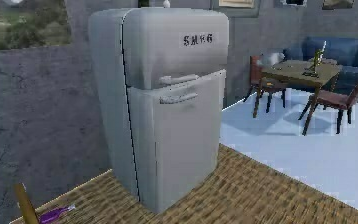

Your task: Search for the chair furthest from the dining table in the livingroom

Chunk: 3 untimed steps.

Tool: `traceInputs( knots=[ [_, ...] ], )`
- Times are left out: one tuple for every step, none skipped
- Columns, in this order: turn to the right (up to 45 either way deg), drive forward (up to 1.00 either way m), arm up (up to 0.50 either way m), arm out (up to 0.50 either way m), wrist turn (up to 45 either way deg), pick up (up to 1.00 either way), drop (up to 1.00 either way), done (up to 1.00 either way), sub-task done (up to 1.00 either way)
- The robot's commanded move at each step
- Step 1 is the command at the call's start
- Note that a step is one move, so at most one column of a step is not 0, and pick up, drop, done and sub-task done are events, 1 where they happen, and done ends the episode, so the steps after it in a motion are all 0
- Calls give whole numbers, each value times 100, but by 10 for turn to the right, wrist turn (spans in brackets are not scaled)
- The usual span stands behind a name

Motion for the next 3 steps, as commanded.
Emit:
traceInputs(
  knots=[
    [420,0,0,0,0,0,0,0,0],
    [0,100,0,0,0,0,0,0,0],
    [30,0,0,0,0,0,0,0,0]
  ],
)
